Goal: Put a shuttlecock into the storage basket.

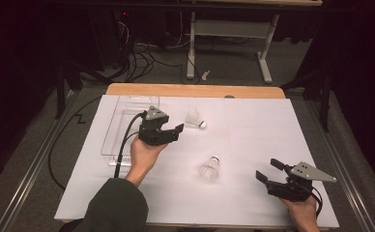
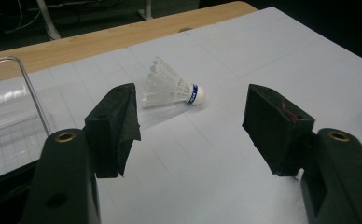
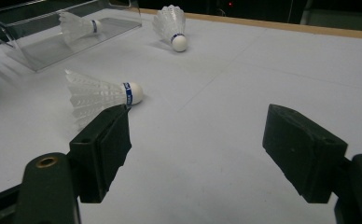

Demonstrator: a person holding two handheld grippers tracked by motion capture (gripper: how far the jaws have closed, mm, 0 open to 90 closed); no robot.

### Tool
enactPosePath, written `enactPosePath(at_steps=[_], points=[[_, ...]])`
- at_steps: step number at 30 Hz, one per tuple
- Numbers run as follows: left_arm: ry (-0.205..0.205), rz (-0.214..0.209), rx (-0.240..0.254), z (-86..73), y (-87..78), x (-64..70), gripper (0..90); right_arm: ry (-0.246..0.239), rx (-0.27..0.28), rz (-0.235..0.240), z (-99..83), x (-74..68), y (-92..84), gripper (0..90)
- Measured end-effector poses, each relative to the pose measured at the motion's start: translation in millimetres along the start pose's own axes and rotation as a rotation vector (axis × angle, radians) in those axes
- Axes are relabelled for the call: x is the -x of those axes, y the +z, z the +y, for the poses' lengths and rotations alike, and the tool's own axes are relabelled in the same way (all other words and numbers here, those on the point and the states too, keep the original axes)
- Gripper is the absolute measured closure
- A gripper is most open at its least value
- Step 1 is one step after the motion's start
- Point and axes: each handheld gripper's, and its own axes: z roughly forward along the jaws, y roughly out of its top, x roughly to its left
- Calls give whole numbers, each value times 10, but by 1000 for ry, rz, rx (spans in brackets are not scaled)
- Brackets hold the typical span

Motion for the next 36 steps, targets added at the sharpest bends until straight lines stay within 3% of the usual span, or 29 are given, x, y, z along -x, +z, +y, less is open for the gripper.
enactPosePath(at_steps=[16,36], points=[[0,6,-19,80,205,4,366,1,0,6,-1,4,3,236],[11,24,-95,224,448,-12,363,2,1,11,0,6,5,235]])
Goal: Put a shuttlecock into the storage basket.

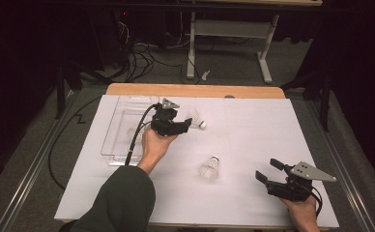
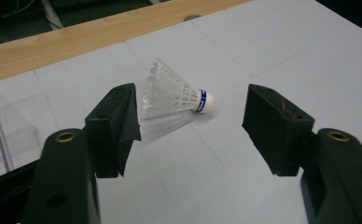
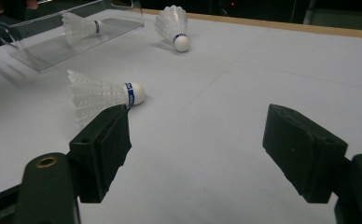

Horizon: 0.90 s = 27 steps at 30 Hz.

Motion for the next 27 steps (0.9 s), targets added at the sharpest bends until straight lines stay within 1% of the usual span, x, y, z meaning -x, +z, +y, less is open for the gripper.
enactPosePath(at_steps=[3,7,8,10,13,18,21,23,25,27], points=[[8,7,-18,37,32,1,367,1,-2,0,0,0,2,235],[24,19,-71,103,87,-5,375,0,-1,1,-1,2,0,235],[26,21,-73,112,90,-7,379,-1,-1,1,-1,3,1,235],[21,22,-81,134,100,-14,383,0,-2,1,-1,3,2,235],[20,23,-108,171,128,-29,394,-1,-2,2,-1,3,3,235],[28,24,-147,234,180,-37,401,-2,-3,3,0,4,4,235],[18,22,-174,284,217,-51,416,-2,-4,3,-1,4,5,235],[9,15,-183,315,230,-58,428,-1,-4,3,-1,4,5,235],[15,12,-209,353,248,-60,437,-2,-3,2,-1,4,4,235],[32,19,-238,394,277,-55,444,-3,-3,3,-1,3,4,235]])
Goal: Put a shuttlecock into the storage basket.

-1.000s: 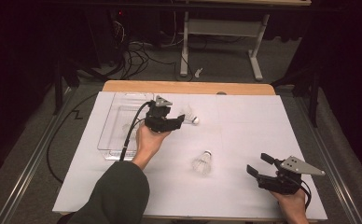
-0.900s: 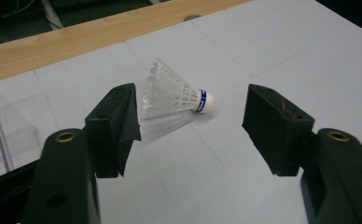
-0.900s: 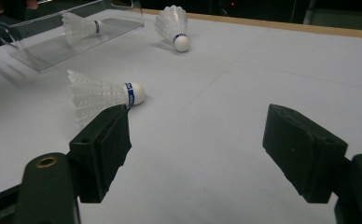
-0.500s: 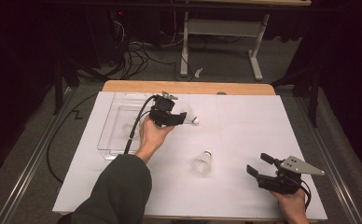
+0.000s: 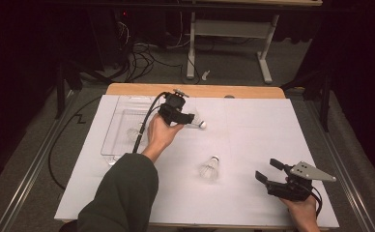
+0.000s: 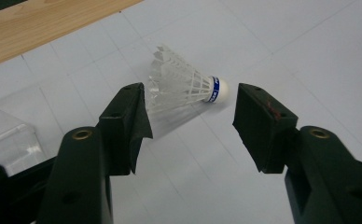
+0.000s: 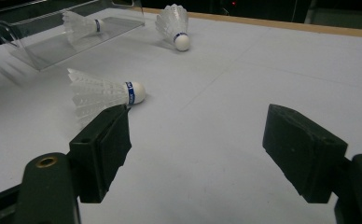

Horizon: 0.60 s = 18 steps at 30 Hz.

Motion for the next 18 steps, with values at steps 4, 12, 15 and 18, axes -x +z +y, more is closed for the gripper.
enactPosePath(at_steps=[4,12,15,18], points=[[-3,-12,-34,75,43,-26,454,3,-2,2,-1,1,-1,236],[-36,-38,-96,165,185,-90,457,2,-3,4,-2,3,3,236],[-41,-36,-111,212,215,-119,456,-3,-5,5,-3,5,5,236],[-51,-35,-121,257,252,-145,458,-2,-6,4,-3,6,7,236]])
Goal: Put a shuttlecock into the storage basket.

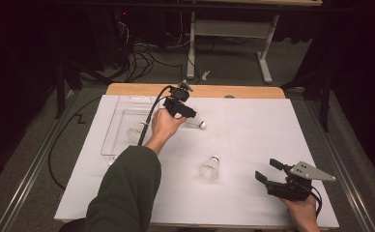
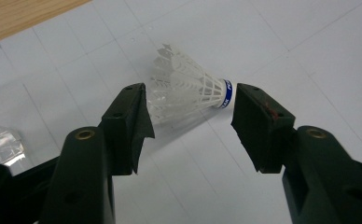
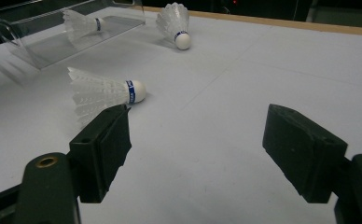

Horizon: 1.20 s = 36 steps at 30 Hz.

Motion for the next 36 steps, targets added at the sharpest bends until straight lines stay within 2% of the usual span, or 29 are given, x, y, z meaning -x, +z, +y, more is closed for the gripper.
enactPosePath(at_steps=[6,14,20,28,36], points=[[-20,-8,-17,15,70,-53,455,2,0,3,0,-1,2,236],[-19,-15,-33,89,159,-43,459,3,-1,3,0,-4,4,236],[-36,-20,-37,126,224,-29,475,1,-2,5,0,-4,4,236],[-58,-35,-70,116,311,-81,490,2,-4,7,0,-6,5,236],[-70,-39,-74,106,357,-112,525,4,-6,11,-1,-7,5,237]])
